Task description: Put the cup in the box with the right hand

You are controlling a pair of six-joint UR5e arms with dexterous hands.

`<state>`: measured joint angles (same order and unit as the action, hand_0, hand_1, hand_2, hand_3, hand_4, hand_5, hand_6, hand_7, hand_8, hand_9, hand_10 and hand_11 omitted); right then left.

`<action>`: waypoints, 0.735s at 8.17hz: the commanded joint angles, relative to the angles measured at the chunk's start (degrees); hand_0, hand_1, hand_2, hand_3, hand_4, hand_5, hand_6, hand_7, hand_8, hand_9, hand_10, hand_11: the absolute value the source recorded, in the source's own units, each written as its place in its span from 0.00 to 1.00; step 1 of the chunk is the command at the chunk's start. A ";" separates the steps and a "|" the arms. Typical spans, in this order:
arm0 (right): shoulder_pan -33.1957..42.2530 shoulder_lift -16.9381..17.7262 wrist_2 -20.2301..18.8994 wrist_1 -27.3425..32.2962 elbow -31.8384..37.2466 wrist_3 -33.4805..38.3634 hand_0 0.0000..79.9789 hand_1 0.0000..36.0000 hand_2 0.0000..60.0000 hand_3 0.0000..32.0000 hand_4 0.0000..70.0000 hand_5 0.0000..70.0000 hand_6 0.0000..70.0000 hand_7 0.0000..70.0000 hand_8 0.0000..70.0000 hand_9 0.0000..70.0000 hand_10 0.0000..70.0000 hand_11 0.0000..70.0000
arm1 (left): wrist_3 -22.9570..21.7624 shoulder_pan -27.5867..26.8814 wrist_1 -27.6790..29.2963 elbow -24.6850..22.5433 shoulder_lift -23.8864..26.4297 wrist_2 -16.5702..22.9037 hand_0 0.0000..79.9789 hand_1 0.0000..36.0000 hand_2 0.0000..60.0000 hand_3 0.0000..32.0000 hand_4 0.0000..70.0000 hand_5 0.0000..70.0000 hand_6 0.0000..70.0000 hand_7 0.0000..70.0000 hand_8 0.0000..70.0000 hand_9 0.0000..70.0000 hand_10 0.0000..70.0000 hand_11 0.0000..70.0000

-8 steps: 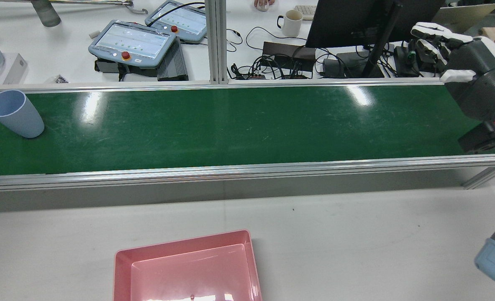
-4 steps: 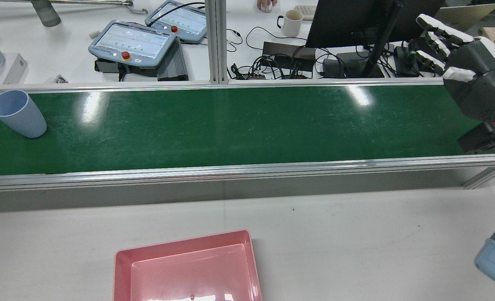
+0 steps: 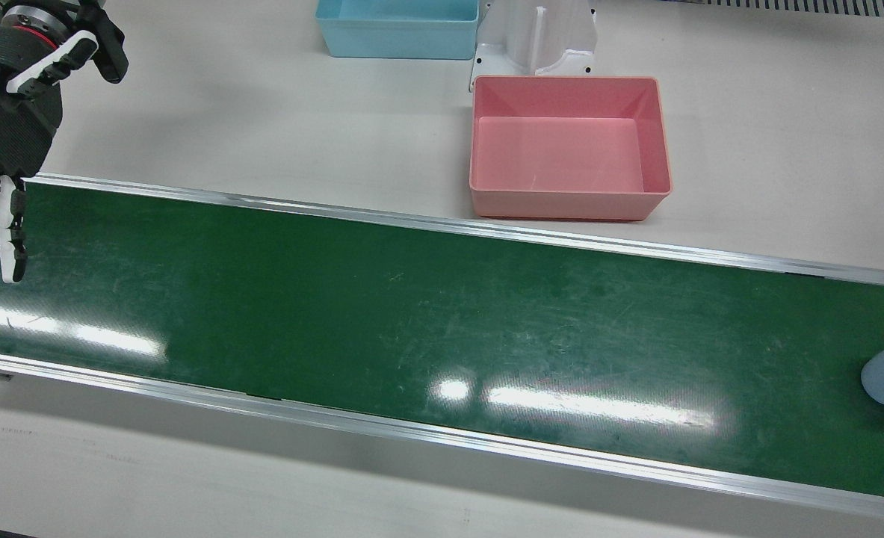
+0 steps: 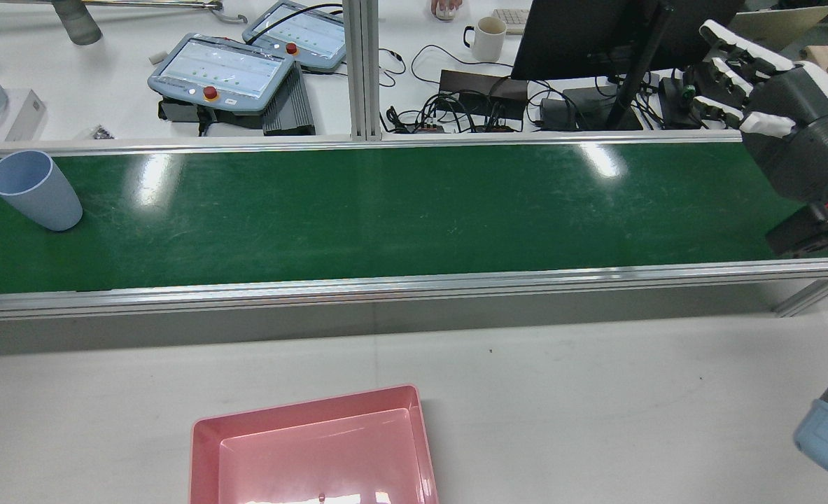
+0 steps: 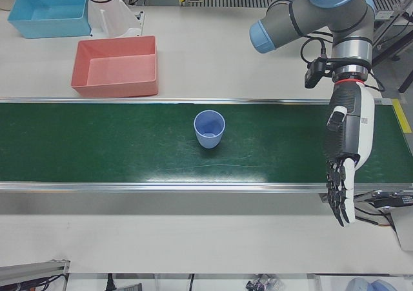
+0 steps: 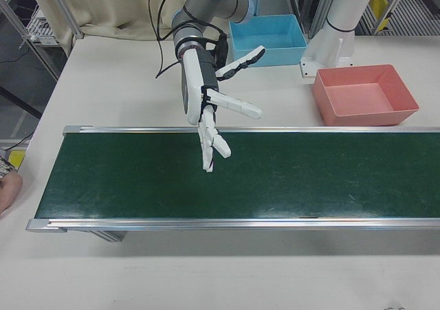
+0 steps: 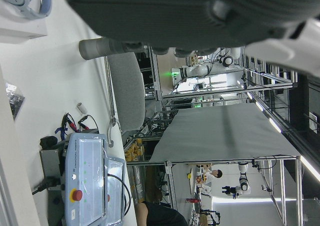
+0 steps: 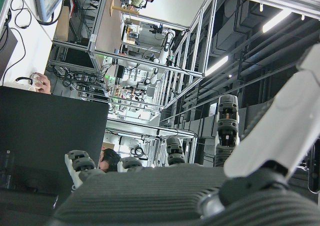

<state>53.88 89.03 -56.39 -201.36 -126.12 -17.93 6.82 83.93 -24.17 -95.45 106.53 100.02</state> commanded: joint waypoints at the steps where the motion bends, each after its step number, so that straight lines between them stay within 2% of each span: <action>1: 0.00 0.00 0.06 0.00 0.00 0.00 0.56 0.00 0.00 1.00 0.26 0.02 0.00 0.27 0.00 0.03 0.07 0.10 | 0.03 0.00 0.00 0.00 0.00 0.00 0.00 0.00 0.00 0.00 0.00 0.00 0.00 0.00 0.00 0.00 0.00 0.00; 2: 0.00 0.00 0.06 0.00 0.00 0.09 0.56 0.00 0.00 1.00 0.27 0.02 0.00 0.28 0.00 0.04 0.07 0.10 | 0.03 0.00 0.00 0.00 0.00 0.00 0.00 0.00 0.00 0.00 0.00 0.00 0.00 0.00 0.00 0.00 0.00 0.00; 3: -0.09 0.00 0.06 0.00 0.00 0.00 0.57 0.00 0.00 0.73 0.34 0.02 0.03 0.34 0.00 0.05 0.08 0.12 | 0.03 0.00 0.00 0.00 0.00 0.00 0.00 0.00 0.00 0.00 0.00 0.00 0.00 0.00 0.00 0.00 0.00 0.00; 4: 0.00 0.00 0.06 0.00 0.00 0.00 0.58 0.00 0.00 0.32 0.40 0.03 0.06 0.38 0.02 0.10 0.09 0.14 | 0.03 0.00 0.00 0.00 0.00 0.00 0.00 0.00 0.00 0.00 0.00 0.00 0.00 0.00 0.00 0.00 0.00 0.00; 6: -0.09 0.00 0.06 0.00 0.00 0.00 0.58 0.00 0.00 0.42 0.38 0.03 0.06 0.39 0.04 0.14 0.09 0.14 | 0.03 0.00 0.00 0.00 0.00 0.00 0.00 0.00 0.00 0.00 0.00 0.00 0.00 0.00 0.00 0.00 0.00 0.00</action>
<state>53.83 89.03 -56.34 -201.36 -126.12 -17.92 6.86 83.93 -24.17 -95.45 106.55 100.02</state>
